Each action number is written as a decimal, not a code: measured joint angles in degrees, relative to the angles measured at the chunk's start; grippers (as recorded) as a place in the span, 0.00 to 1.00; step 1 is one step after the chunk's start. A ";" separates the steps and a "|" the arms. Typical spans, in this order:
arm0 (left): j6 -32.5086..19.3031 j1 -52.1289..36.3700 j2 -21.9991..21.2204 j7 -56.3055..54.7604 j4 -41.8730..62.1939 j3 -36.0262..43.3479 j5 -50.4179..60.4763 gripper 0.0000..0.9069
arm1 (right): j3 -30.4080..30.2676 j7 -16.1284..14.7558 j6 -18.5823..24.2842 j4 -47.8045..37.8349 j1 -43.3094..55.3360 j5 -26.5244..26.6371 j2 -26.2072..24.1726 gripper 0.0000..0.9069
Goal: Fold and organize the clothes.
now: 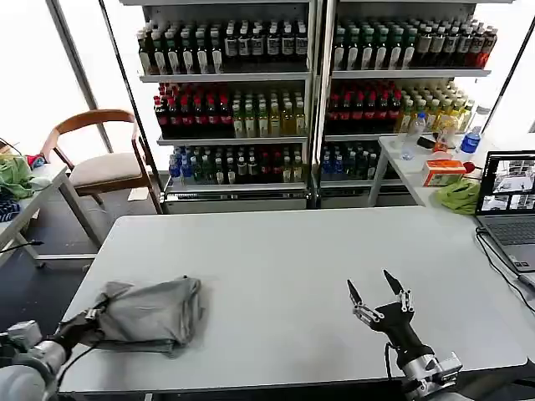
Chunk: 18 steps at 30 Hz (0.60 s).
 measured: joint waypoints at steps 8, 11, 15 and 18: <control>1.19 2.71 8.82 1.45 1.67 -10.03 -0.57 0.00 | -0.96 -0.08 0.72 -0.63 0.51 0.36 -0.02 1.00; 1.49 4.09 12.02 1.61 1.47 -13.67 -0.47 0.00 | -1.06 -0.08 0.98 -0.91 0.87 0.68 -0.21 1.00; 1.76 5.99 15.02 1.70 0.16 -18.02 -0.06 0.00 | -1.19 -0.06 1.03 -1.13 1.42 1.18 -0.37 1.00; 1.83 7.23 16.31 1.87 -1.17 -20.00 0.69 0.00 | -1.28 -0.06 1.17 -1.46 1.74 1.37 -0.42 1.00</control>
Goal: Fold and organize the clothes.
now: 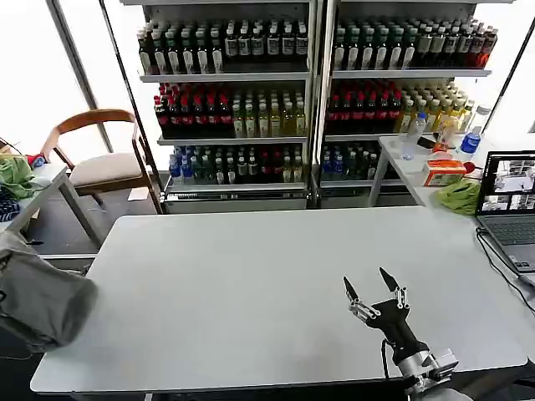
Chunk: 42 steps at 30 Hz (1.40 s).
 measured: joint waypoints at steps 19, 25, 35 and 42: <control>0.44 -2.28 -4.36 -10.72 -15.89 19.82 6.51 0.00 | 0.88 0.02 0.07 -0.38 -0.80 0.17 0.74 1.00; 0.42 -7.27 -6.14 -19.55 -19.03 34.36 0.64 0.00 | 0.44 0.16 -0.57 -0.54 -0.71 -0.40 1.61 1.00; -0.91 -19.99 -11.06 -32.61 -17.93 55.13 -16.97 0.10 | -1.47 1.89 -3.93 -0.15 0.84 -1.94 2.31 1.00; -1.67 -28.73 -15.58 -39.39 -15.07 65.71 -26.51 1.00 | -4.05 4.37 -8.90 0.02 3.61 -1.62 2.16 1.00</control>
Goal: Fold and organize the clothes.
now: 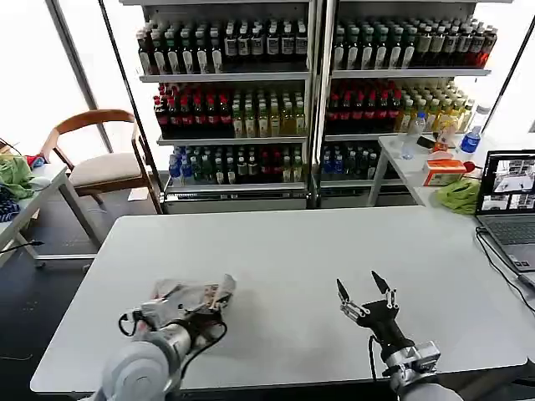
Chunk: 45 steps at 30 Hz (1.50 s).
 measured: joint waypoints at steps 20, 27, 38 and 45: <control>-2.98 -14.01 -7.36 -1.29 6.06 4.13 -6.00 1.00 | -8.81 4.02 -14.31 -0.93 9.25 13.19 -3.82 1.00; -4.88 -11.37 -4.62 8.24 7.45 -4.45 4.35 1.00 | -16.21 3.93 -17.55 -3.97 15.58 18.15 -4.46 1.00; -7.85 -3.16 -3.73 18.09 6.97 -19.22 14.49 1.00 | -28.30 3.19 -20.26 -10.73 26.06 25.33 -2.80 1.00; -9.26 1.50 -2.84 21.56 6.94 -26.89 17.25 1.00 | -33.36 2.52 -21.04 -14.58 30.19 28.19 -1.34 0.58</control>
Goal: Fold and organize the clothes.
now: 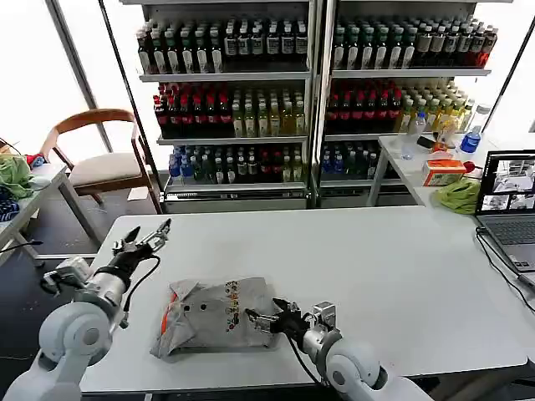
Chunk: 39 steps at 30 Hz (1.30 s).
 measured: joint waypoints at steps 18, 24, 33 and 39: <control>-0.82 6.62 -0.76 1.88 -2.27 -8.17 2.19 1.00 | -2.01 -1.10 1.48 -3.67 1.01 2.14 1.94 0.00; -0.91 7.70 -1.03 2.15 -2.53 -9.20 2.42 1.00 | -0.53 -2.00 1.60 -3.28 0.39 1.11 0.90 0.00; -1.01 8.96 -1.72 2.53 -2.80 -9.69 2.52 1.00 | 4.47 -3.33 1.26 -1.40 -1.80 -0.86 -3.34 0.00; -1.05 8.90 -2.07 2.55 -2.86 -9.26 2.57 1.00 | 9.21 -4.27 1.77 0.27 -4.98 -2.48 -6.91 0.00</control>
